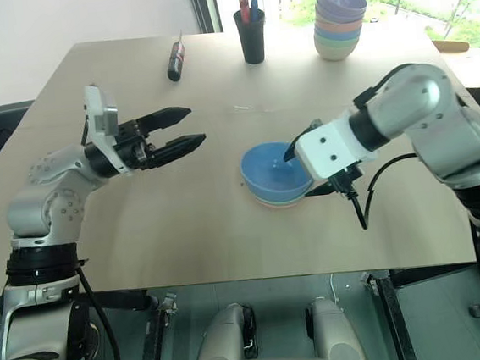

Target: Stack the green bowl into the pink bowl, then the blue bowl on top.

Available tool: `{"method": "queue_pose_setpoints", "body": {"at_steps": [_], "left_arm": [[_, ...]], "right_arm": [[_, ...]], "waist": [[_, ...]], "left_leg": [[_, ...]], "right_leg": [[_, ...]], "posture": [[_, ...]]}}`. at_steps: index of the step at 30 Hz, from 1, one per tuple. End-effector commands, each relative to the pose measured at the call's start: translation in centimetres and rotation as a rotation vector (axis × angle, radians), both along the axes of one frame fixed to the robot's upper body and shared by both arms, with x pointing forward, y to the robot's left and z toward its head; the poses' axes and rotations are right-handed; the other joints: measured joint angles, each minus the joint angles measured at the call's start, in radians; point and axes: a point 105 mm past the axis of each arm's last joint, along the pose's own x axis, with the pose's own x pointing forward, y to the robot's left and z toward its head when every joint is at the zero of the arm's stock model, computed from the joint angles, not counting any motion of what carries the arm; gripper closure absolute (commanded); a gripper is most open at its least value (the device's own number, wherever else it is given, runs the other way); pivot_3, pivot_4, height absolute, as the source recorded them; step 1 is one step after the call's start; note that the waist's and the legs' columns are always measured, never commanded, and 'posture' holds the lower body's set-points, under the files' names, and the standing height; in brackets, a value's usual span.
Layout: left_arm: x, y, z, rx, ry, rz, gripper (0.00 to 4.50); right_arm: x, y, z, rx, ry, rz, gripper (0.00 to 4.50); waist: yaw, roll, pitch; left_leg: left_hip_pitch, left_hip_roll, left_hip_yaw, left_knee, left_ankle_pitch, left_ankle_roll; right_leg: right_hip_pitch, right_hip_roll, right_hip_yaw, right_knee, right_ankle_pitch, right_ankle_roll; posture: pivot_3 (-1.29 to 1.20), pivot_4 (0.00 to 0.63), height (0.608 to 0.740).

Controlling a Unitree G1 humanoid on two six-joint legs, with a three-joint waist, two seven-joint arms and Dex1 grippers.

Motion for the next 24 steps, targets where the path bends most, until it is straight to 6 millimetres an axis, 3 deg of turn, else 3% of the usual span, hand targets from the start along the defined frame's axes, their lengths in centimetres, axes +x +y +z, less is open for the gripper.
{"method": "queue_pose_setpoints", "body": {"at_steps": [1, 5, 10, 15, 24], "left_arm": [[-1.0, -0.4, 0.0, 0.043, -0.054, -0.017, 0.70], [-2.6, -0.6, -1.7, 0.063, 0.037, -0.043, 0.70], [-3.1, -0.2, -3.3, 0.065, 0.058, 0.008, 0.70], [-3.4, 1.0, -3.6, 0.027, 0.056, 0.054, 0.70], [-4.5, 2.8, -6.3, 0.036, 0.053, 0.121, 0.70]], "right_arm": [[-0.4, -2.4, 1.7, 0.170, 0.012, -0.151, 1.19], [-0.4, -6.7, 0.8, 0.408, 0.127, -0.435, 1.19], [-2.4, -9.8, -2.0, 0.672, 0.235, -0.589, 1.19], [-4.7, -11.3, -3.8, 0.803, 0.258, -0.620, 1.19], [-6.8, -13.0, -6.6, 0.863, 0.273, -0.666, 1.19]], "waist": [[0.001, 0.000, 0.000], [0.003, -0.001, -0.001], [0.008, -0.002, -0.001], [0.003, -0.002, -0.001], [-0.003, -0.002, -0.002]], "left_leg": [[0.000, 0.000, 0.000, 0.000, 0.000, 0.000], [0.000, 0.000, -0.001, -0.001, 0.000, 0.000], [0.001, 0.000, -0.003, 0.000, -0.001, 0.002], [0.002, -0.001, -0.003, 0.001, -0.001, 0.002], [0.003, -0.001, -0.004, 0.001, -0.001, 0.002]], "right_leg": [[0.000, 0.000, 0.000, 0.000, 0.000, 0.000], [0.001, 0.000, 0.000, -0.001, 0.000, 0.000], [0.003, 0.000, -0.002, 0.000, 0.000, 0.000], [0.004, 0.000, -0.001, 0.000, 0.000, 0.001], [0.005, 0.000, -0.002, 0.000, 0.000, 0.001]], "posture": [[0.00, 0.150, 0.740], [0.00, 0.150, 0.740], [0.00, 0.150, 0.740], [0.00, 0.150, 0.740], [0.00, 0.150, 0.740]]}}
